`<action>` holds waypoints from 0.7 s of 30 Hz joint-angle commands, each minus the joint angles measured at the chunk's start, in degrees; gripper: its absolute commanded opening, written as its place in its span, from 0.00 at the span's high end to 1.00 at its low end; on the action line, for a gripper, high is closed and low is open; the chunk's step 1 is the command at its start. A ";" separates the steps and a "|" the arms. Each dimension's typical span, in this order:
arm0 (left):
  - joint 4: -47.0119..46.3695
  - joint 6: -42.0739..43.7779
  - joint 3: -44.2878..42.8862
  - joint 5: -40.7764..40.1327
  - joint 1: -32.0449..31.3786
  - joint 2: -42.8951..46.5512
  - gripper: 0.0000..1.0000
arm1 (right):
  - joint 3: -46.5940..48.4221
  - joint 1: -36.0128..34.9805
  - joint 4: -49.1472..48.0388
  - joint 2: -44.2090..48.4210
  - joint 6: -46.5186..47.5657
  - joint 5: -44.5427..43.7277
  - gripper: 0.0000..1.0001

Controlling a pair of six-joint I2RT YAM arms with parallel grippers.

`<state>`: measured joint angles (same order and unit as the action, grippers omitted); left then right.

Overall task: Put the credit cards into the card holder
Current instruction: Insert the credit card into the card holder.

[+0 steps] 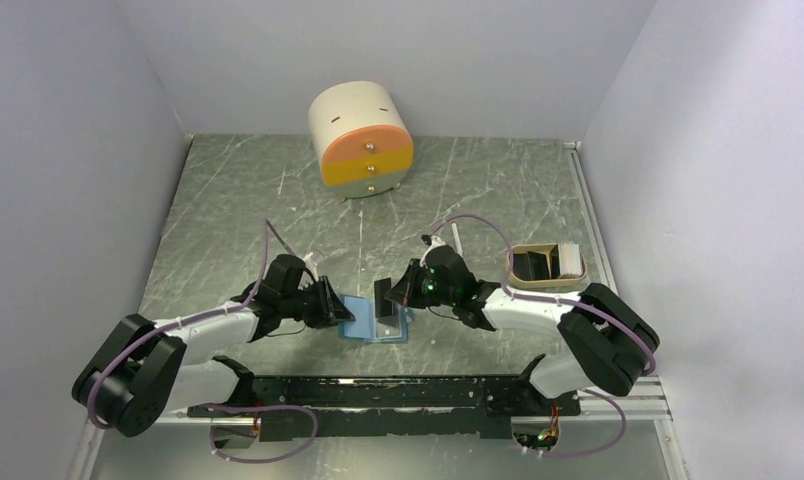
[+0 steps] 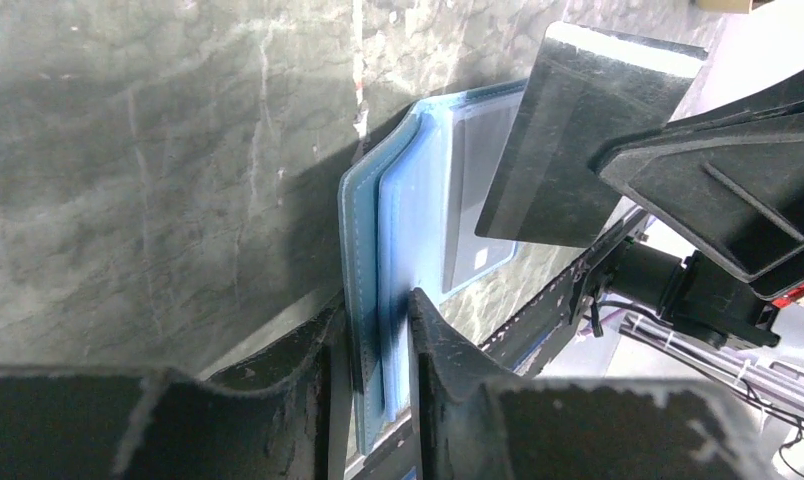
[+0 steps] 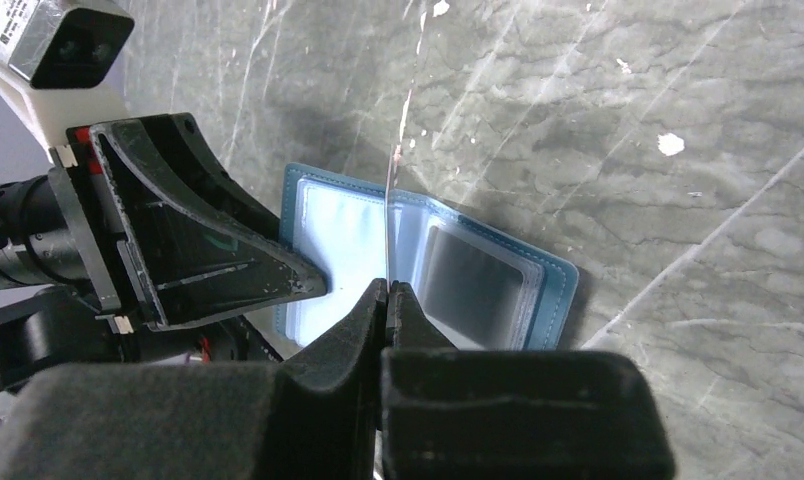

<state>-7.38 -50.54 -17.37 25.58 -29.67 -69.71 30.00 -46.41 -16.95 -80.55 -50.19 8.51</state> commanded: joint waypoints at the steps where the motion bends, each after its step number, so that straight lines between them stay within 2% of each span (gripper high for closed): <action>1: 2.10 1.21 1.55 -2.06 0.12 1.85 0.70 | -1.31 -0.93 -5.42 -1.22 -1.60 0.24 1.00; 7: 3.52 0.53 1.59 -2.29 0.13 4.21 0.66 | -4.07 -1.13 -10.29 -3.14 -4.55 0.96 1.00; 11: 0.37 -1.97 2.60 2.64 1.18 4.76 0.65 | -4.83 -1.14 -11.81 -4.96 -4.97 1.77 1.00; 14: -0.89 -3.42 3.10 5.14 1.39 4.89 0.68 | -5.38 -1.14 -12.88 -5.45 -5.51 2.28 1.00; 18: 1.94 -2.47 2.59 3.06 1.46 5.83 0.75 | -6.76 -1.20 -15.83 -6.05 -6.87 3.05 1.00; 21: 4.09 -1.32 1.80 2.15 1.55 5.99 0.72 | -6.92 -1.08 -16.67 -6.97 -6.76 4.19 1.00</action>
<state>-5.65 -52.88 -14.68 27.79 -28.64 -64.66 23.90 -47.22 -30.06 -86.35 -56.23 11.20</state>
